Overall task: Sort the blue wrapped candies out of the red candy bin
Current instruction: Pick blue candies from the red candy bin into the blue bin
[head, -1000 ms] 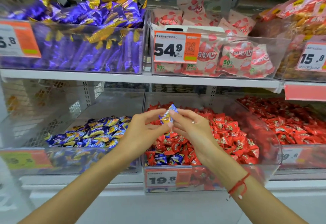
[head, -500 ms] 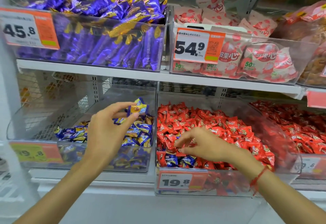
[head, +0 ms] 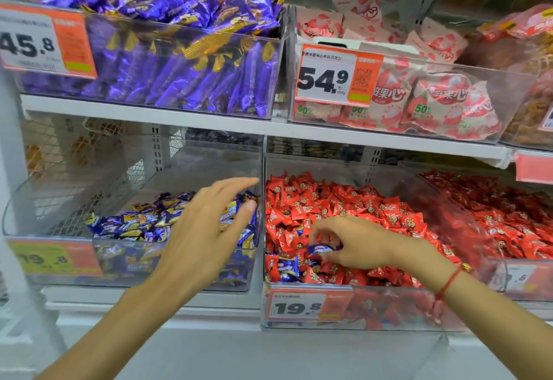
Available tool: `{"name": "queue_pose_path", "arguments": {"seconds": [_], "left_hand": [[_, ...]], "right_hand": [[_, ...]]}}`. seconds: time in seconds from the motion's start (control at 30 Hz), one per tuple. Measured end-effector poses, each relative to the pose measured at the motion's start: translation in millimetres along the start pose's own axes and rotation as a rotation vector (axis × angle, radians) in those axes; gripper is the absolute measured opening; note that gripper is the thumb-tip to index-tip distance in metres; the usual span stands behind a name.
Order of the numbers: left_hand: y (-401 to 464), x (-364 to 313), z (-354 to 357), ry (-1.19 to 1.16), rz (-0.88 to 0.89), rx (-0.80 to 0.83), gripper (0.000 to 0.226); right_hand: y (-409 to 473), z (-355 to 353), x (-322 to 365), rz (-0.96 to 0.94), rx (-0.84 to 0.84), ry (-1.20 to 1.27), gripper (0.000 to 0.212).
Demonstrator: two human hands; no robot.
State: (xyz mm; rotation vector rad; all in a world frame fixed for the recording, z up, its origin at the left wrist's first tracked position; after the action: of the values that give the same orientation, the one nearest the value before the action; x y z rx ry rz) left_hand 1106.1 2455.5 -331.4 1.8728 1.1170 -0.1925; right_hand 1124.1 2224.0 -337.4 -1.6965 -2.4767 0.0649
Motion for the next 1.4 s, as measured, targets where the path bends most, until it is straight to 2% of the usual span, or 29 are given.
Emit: {"name": "queue_pose_path", "arguments": {"seconds": [0.1,0.17,0.33,0.43,0.53,0.7,0.77,0.87,1.0,1.07,1.13,1.23,1.33,1.4], "left_hand": [[-5.8,-8.7,16.0,0.06,0.06,0.143,0.049],[-8.3,-6.1,20.9,0.118,0.068,0.162,0.048],[-11.0,-2.0,23.3,0.118,0.073,0.166,0.061],[-13.1,-0.8,23.9,0.094,0.06,0.179,0.065],[-14.2,-2.2,23.2,0.071,0.051,0.17,0.066],[-11.3,-9.3,25.1,0.064,0.063,0.11,0.057],[-9.9,-15.9,26.3,0.086,0.086,0.075,0.053],[-8.2,-23.8,30.0,0.105,0.103,0.048,0.052],[-8.9,-29.8,37.9,0.147,0.136,0.069,0.048],[-8.7,-30.0,40.8,0.145,0.126,0.087,0.046],[-7.8,-30.2,42.2,0.111,0.118,0.102,0.048],[-5.0,-34.2,39.1,-0.034,0.052,0.083,0.051],[-2.0,-38.0,33.8,-0.288,-0.1,0.025,0.046],[-1.6,-41.1,28.1,-0.445,-0.167,-0.06,0.033]], "right_hand": [[4.5,6.6,16.0,-0.128,-0.065,0.043,0.024],[15.3,19.8,29.6,-0.17,-0.061,-0.028,0.031],[46.1,34.4,46.8,-0.095,-0.115,-0.342,0.033],[50.2,34.5,47.6,-0.077,-0.125,-0.397,0.03],[35.4,33.0,29.1,-0.066,-0.097,-0.187,0.025],[-6.5,5.6,-0.9,0.002,-0.176,0.538,0.023],[-19.5,-4.1,0.7,0.015,-0.135,0.762,0.021],[-22.8,-5.7,7.4,0.035,-0.022,0.77,0.021],[-16.1,-2.1,2.8,0.12,0.024,0.356,0.037],[-19.1,-3.1,-2.3,0.194,0.092,0.252,0.048],[-24.8,-10.8,1.3,0.196,0.07,0.43,0.043],[-29.1,-22.5,16.7,0.074,-0.042,0.946,0.023],[-28.1,-27.0,37.9,-0.085,-0.075,1.106,0.019],[-25.7,-28.1,45.9,-0.069,-0.163,1.173,0.024]]}}
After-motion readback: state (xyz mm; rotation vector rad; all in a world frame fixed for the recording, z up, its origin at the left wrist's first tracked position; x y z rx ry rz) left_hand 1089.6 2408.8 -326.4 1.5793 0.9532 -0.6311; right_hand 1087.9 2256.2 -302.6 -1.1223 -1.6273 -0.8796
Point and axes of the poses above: each hand's wrist, its own y-axis towards the middle knuckle, its own z-axis out of the palm, x = y × z, the point moved 4 cm from there along y, towards the middle knuckle, and after that the axes turned 2 degrees about -y, right-handed, at the moved point
